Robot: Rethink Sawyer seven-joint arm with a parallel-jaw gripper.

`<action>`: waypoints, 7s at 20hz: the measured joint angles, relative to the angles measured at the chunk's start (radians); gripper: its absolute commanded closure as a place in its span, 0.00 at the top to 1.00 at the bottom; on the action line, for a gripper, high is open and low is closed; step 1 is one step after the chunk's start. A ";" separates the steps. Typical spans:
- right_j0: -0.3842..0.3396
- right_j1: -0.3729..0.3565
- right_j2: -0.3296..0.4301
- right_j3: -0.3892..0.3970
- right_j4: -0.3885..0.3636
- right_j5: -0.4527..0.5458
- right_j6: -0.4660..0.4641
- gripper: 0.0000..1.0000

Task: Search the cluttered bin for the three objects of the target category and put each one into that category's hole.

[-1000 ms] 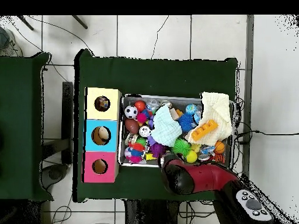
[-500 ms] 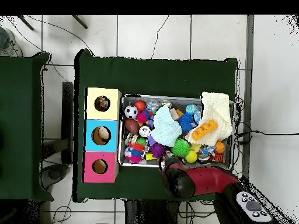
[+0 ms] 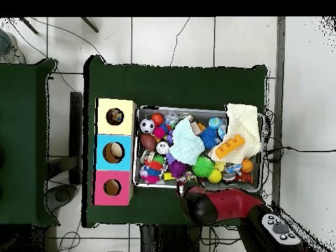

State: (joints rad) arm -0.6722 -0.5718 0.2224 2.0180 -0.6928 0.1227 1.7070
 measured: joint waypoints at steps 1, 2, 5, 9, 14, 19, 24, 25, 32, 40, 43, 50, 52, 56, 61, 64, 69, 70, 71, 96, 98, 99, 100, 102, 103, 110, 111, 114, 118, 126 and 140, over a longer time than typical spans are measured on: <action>0.000 0.002 0.000 -0.001 -0.001 0.000 0.000 1.00; 0.000 0.004 -0.001 -0.003 -0.001 0.000 0.000 1.00; 0.005 0.013 -0.006 -0.011 -0.001 -0.002 0.000 1.00; 0.021 0.032 -0.024 -0.023 -0.001 -0.021 0.000 1.00; 0.034 0.047 -0.048 -0.025 -0.001 -0.071 0.000 1.00; 0.048 0.066 -0.076 -0.027 -0.001 -0.131 0.000 1.00; 0.053 0.084 -0.096 -0.027 -0.001 -0.180 0.000 0.00; 0.056 0.086 -0.100 -0.028 -0.001 -0.188 0.000 0.00; 0.093 0.066 -0.125 -0.019 -0.001 -0.212 0.000 0.00; 0.076 -0.063 -0.093 0.059 0.049 -0.156 0.000 0.00; 0.061 -0.126 -0.069 0.093 0.085 -0.111 0.000 0.00; 0.033 -0.250 -0.016 0.143 0.153 -0.024 0.000 0.00; 0.030 -0.277 0.002 0.149 0.173 -0.011 0.000 0.00; 0.039 -0.300 0.013 0.151 0.188 -0.007 0.000 0.00; 0.137 -0.307 0.002 0.152 0.207 -0.008 0.000 0.00; 0.189 -0.307 -0.001 0.152 0.223 -0.008 0.000 0.00; 0.308 -0.307 -0.007 0.152 0.284 -0.008 0.000 0.00; 0.329 -0.307 -0.010 0.152 0.298 -0.008 0.000 0.00; 0.349 -0.308 -0.013 0.152 0.311 -0.008 0.000 0.00; 0.624 -0.404 -0.149 0.120 0.559 0.073 0.000 0.00; 0.652 -0.387 -0.166 0.109 0.569 0.073 0.000 0.00; 0.672 -0.372 -0.179 0.101 0.577 0.073 0.000 0.00; 0.688 -0.357 -0.190 0.093 0.586 0.073 0.000 0.00; 0.703 -0.341 -0.200 0.085 0.595 0.073 0.000 0.00; 0.732 -0.309 -0.221 0.067 0.610 0.073 0.000 0.00; 0.796 -0.246 -0.278 0.015 0.646 0.074 0.000 0.00; 0.817 -0.238 -0.299 0.002 0.658 0.078 0.000 0.00; 0.840 -0.231 -0.319 -0.008 0.672 0.086 0.000 0.00; 0.876 -0.220 -0.356 -0.026 0.701 0.104 0.000 0.00; 0.905 -0.208 -0.384 -0.069 0.739 0.152 0.000 0.00; 0.967 -0.111 -0.432 -0.279 0.869 0.185 0.000 0.00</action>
State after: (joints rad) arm 0.2949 -0.6829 -0.2097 1.7394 0.1762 0.3074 1.7072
